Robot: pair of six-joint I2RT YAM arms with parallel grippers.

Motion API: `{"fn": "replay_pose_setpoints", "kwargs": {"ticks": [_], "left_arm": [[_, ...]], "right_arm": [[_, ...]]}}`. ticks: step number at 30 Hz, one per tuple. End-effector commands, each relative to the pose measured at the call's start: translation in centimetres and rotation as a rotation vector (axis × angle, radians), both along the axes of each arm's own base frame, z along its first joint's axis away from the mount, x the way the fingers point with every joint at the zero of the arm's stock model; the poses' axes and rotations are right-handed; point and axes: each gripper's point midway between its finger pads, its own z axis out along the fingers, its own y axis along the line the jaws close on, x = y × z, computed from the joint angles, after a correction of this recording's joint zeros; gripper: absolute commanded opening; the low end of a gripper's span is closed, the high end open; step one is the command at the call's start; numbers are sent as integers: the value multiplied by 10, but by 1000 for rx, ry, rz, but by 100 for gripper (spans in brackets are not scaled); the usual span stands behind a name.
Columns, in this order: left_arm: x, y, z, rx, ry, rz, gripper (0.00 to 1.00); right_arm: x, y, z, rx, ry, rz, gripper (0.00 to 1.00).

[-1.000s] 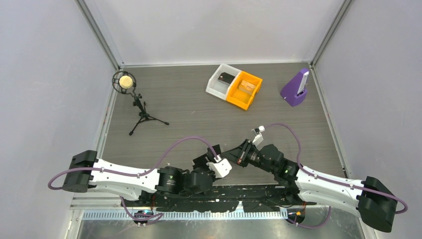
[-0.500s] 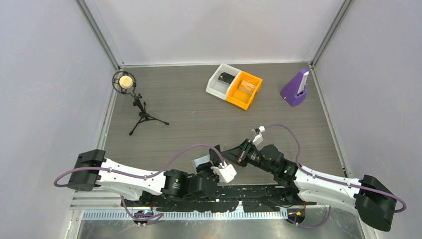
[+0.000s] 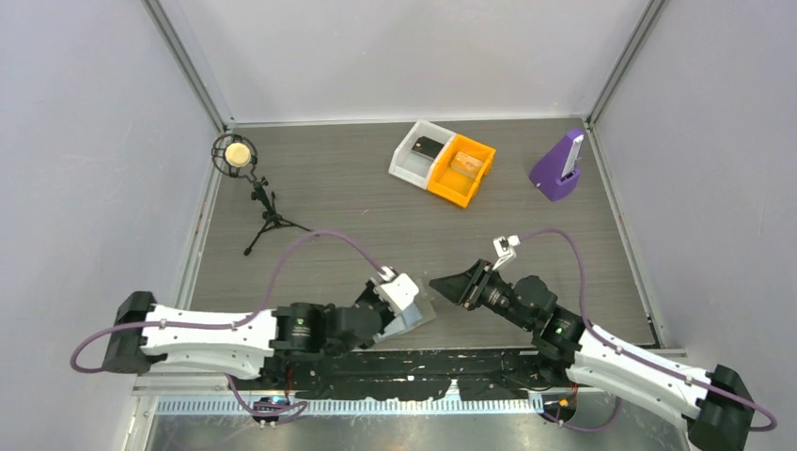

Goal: Take the credit cards out of the card holder
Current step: Place the credit card in the storage box.

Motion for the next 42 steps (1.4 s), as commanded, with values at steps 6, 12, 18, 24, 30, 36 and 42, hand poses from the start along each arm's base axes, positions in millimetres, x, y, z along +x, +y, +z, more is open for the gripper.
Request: {"fn": "replay_pose_setpoints", "kwargs": {"ticks": [6,12,18,24,30,36,42], "left_arm": [[-2,6,26,-331,298,-87,0],[-13,9,36,-424,374,-153,0],[-23,16,19,-342,465,-196,0],[-45,13,7,-271,596,-308,0],[-51,4,9,-312,655,-371,0],[-55,-2,8,-309,697,-413,0],[-57,-7,11,-338,718,-443,0]], "right_arm": [[7,-41,39,-141,-342,-96,44],[-4,-38,53,-127,-457,-33,45],[-28,-16,65,-236,-594,210,46],[-50,13,74,-268,-615,472,47],[-52,41,62,-238,-585,602,47],[-54,55,47,-212,-543,664,46],[-52,64,32,-224,-505,701,45]]}}
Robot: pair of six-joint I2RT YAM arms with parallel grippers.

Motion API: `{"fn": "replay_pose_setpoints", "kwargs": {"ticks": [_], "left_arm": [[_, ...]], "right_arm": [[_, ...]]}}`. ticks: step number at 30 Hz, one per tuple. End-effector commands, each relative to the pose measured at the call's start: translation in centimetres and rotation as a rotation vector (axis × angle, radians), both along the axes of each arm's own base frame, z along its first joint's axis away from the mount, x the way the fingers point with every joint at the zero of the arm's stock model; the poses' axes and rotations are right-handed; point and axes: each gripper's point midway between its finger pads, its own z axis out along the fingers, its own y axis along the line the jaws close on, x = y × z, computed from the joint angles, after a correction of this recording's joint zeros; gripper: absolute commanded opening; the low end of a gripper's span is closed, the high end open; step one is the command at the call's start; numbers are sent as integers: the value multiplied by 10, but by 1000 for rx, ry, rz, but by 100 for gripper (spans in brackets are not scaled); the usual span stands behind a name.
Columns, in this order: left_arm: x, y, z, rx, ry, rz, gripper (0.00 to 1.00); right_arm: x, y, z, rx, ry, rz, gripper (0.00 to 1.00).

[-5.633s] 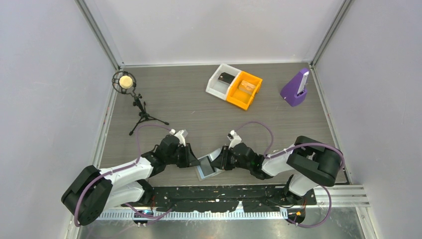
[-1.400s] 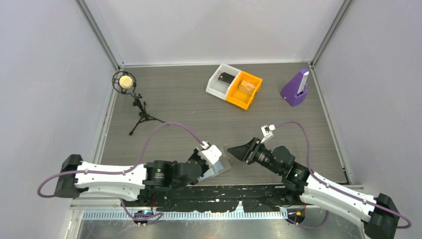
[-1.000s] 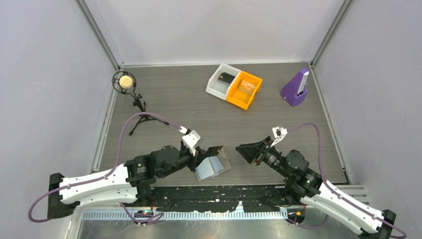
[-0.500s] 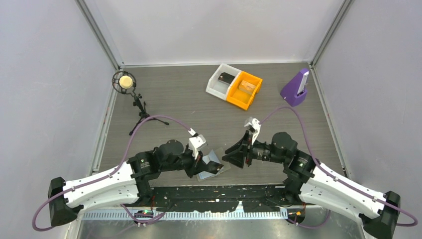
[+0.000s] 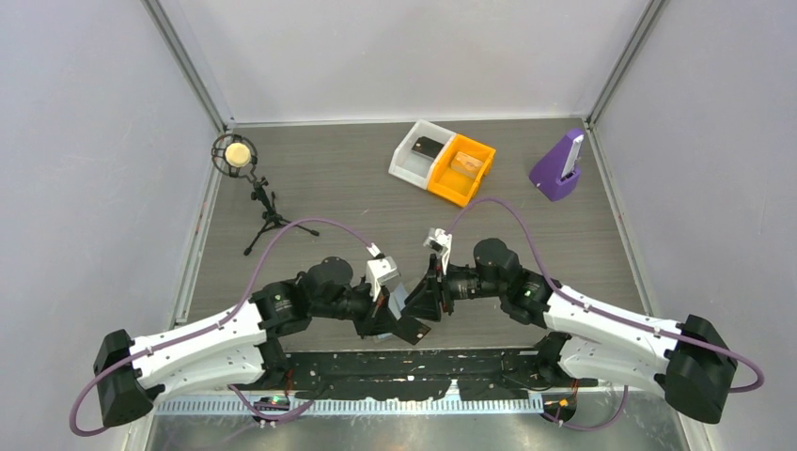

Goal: Take the credit cards out of the card holder
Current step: Place the credit card in the storage box.

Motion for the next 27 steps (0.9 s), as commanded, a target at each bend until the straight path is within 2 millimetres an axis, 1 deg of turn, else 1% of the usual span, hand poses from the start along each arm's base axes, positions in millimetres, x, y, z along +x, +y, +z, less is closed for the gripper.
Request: {"fn": "replay_pose_setpoints", "kwargs": {"ticks": [1,2,3,4,5,6,7,8,9,10,11,13,14,16,18,19,20,21,22,23,24,25,26,27], "left_arm": [[-2,-13,28,-111,-2,-43,0],[-2,-13,28,-111,4,-43,0],[-2,-13,27,-108,11,-45,0],[-2,-13,26,-107,16,-47,0],[-2,-13,26,-108,19,-48,0],[-2,-13,25,-107,24,-48,0],[-2,-13,24,-107,28,-48,0],[-2,-13,23,-107,32,-46,0],[-1,-13,25,-109,34,-45,0],[-1,-13,24,-110,36,-45,0],[0,-12,25,-112,39,-47,0],[2,-12,26,-112,41,-38,0],[5,-10,25,-103,44,-23,3],[12,-7,25,-98,48,16,22],[19,-4,27,-117,40,53,44],[21,-3,29,-135,32,70,50],[25,0,30,-148,24,95,54],[28,2,32,-164,14,119,56],[31,5,34,-177,5,140,59],[34,7,35,-187,1,162,62],[36,7,37,-203,-2,175,63],[38,7,40,-221,0,183,64],[39,7,43,-236,4,190,65],[40,5,47,-256,6,196,65]], "right_arm": [[-2,11,11,54,-28,57,45],[-5,11,4,43,-9,77,45],[-9,12,5,56,-6,100,45],[-11,12,0,51,19,106,44],[-12,13,2,69,14,113,41],[-13,12,0,72,20,114,39],[-13,12,-1,72,22,112,31],[-13,11,-2,74,26,110,27],[-13,11,-2,76,27,107,18],[-14,10,-1,84,29,107,15],[-16,10,1,92,30,112,9],[-18,9,6,114,46,107,6],[-17,9,7,116,52,98,5],[-10,9,11,121,71,46,5],[1,9,22,155,86,-31,5],[3,8,29,180,113,-62,5],[12,8,36,207,103,-121,5],[14,5,43,235,121,-154,5],[25,3,51,272,115,-217,5],[27,0,55,299,146,-250,5],[36,-2,64,343,145,-307,5],[38,-4,69,385,174,-330,5],[47,-7,72,410,189,-384,5],[50,-8,75,442,223,-405,5]]}}
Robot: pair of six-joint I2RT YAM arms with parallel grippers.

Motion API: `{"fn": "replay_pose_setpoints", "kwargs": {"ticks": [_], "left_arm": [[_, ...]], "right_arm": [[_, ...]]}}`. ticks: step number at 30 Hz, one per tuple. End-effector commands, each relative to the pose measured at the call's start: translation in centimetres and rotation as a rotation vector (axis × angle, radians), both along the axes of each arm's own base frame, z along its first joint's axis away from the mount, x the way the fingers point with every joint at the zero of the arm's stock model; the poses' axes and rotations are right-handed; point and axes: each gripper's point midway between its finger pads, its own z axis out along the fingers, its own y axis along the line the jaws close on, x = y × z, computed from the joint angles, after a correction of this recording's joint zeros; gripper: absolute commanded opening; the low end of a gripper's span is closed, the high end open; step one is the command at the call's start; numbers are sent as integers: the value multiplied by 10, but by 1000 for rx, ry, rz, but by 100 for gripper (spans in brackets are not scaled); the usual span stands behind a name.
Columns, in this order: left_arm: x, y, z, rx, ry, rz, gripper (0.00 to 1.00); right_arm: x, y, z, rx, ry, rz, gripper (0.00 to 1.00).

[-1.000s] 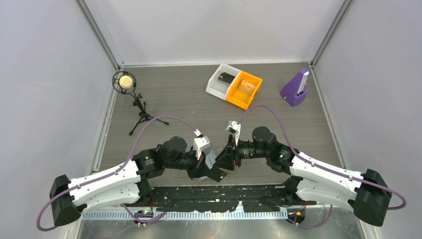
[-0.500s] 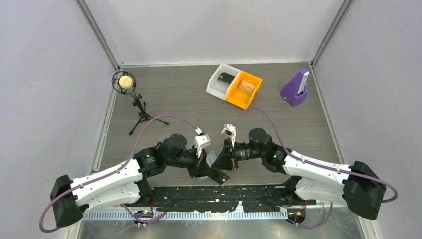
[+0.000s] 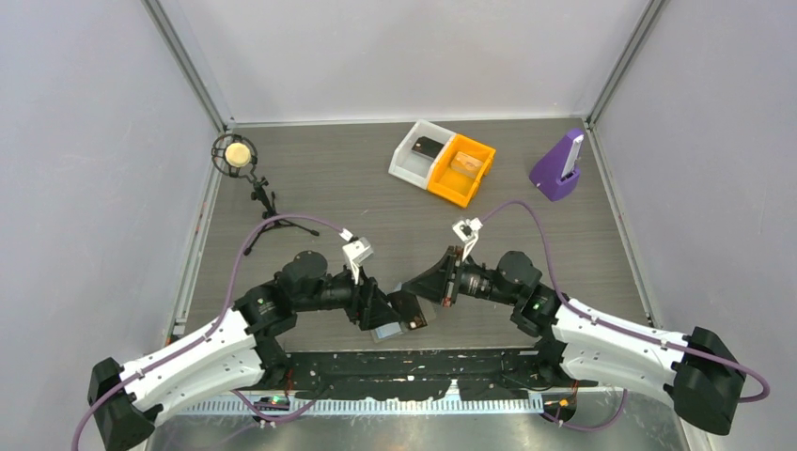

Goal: Take the credit cards out of the card holder
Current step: Place the credit card in the storage box.

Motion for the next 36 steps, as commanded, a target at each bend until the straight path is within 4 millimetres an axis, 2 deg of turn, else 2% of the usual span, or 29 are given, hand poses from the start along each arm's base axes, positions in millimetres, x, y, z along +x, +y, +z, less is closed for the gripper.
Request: {"fn": "replay_pose_setpoints", "kwargs": {"ticks": [1,5,10,12,13,14,17,18,23,29,31,32,33,34,36], "left_arm": [[14,-8,27,-130,-30,62,66],[18,-18,47,-248,-20,73,66],[19,-28,54,-314,17,59,63],[20,-32,54,-328,28,52,53],[20,-34,54,-334,34,47,44],[21,-34,53,-339,43,47,31],[23,-33,50,-348,68,50,5],[24,-31,49,-353,76,51,0],[18,-25,41,-336,85,15,0],[0,-20,29,-234,106,-86,0],[-5,-16,26,-207,106,-107,0],[-8,-14,25,-199,101,-118,0],[-10,-13,23,-189,97,-127,0],[-12,-10,22,-180,93,-132,0],[-16,-7,17,-146,101,-147,0]], "right_arm": [[38,-10,39,221,103,-240,5],[50,-17,44,354,214,-319,5],[61,-30,42,425,257,-412,5],[61,-34,40,432,261,-422,5],[60,-36,38,431,260,-423,5],[58,-36,37,427,258,-418,5],[49,-41,32,407,205,-392,7],[44,-39,30,387,190,-362,11],[28,-36,19,210,56,-257,28],[10,-42,18,20,-88,-87,44],[3,-43,20,-32,-130,-32,46],[3,-42,30,-40,-179,-14,47],[-4,-42,24,-72,-166,29,47],[-4,-40,30,-80,-195,49,47],[-10,-38,28,-113,-187,102,47]]}}
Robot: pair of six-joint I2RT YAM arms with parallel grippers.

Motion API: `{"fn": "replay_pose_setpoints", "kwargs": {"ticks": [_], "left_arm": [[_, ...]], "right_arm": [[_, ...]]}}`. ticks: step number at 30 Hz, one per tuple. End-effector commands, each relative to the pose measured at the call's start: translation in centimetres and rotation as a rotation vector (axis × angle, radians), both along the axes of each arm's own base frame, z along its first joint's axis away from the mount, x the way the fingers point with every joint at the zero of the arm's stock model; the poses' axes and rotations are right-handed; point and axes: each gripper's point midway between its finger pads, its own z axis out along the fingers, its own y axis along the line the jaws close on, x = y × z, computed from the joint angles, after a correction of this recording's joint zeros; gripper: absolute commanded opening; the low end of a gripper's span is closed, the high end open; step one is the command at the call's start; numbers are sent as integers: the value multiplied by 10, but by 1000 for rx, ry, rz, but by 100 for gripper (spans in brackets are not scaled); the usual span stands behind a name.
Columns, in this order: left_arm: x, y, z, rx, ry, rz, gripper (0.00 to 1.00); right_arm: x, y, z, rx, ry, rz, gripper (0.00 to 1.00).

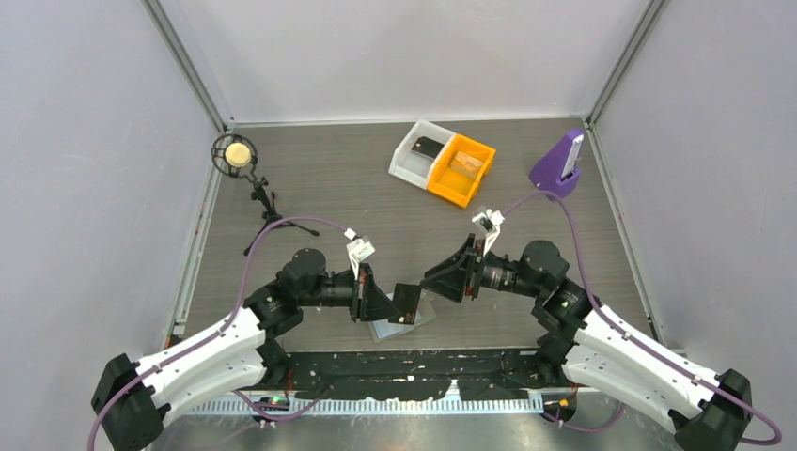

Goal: Take the credit cards out of the card holder
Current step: Place the credit card in the storage box.

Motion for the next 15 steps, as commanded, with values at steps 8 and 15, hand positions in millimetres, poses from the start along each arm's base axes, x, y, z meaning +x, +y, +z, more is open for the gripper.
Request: {"fn": "replay_pose_setpoints", "kwargs": {"ticks": [8,15], "left_arm": [[-19,7,8,41,-18,-124,0],[-21,6,7,37,-12,-142,0]], "right_arm": [[-28,12,-2,-159,-24,279,40],[-22,21,-5,-188,11,307,35]]}}
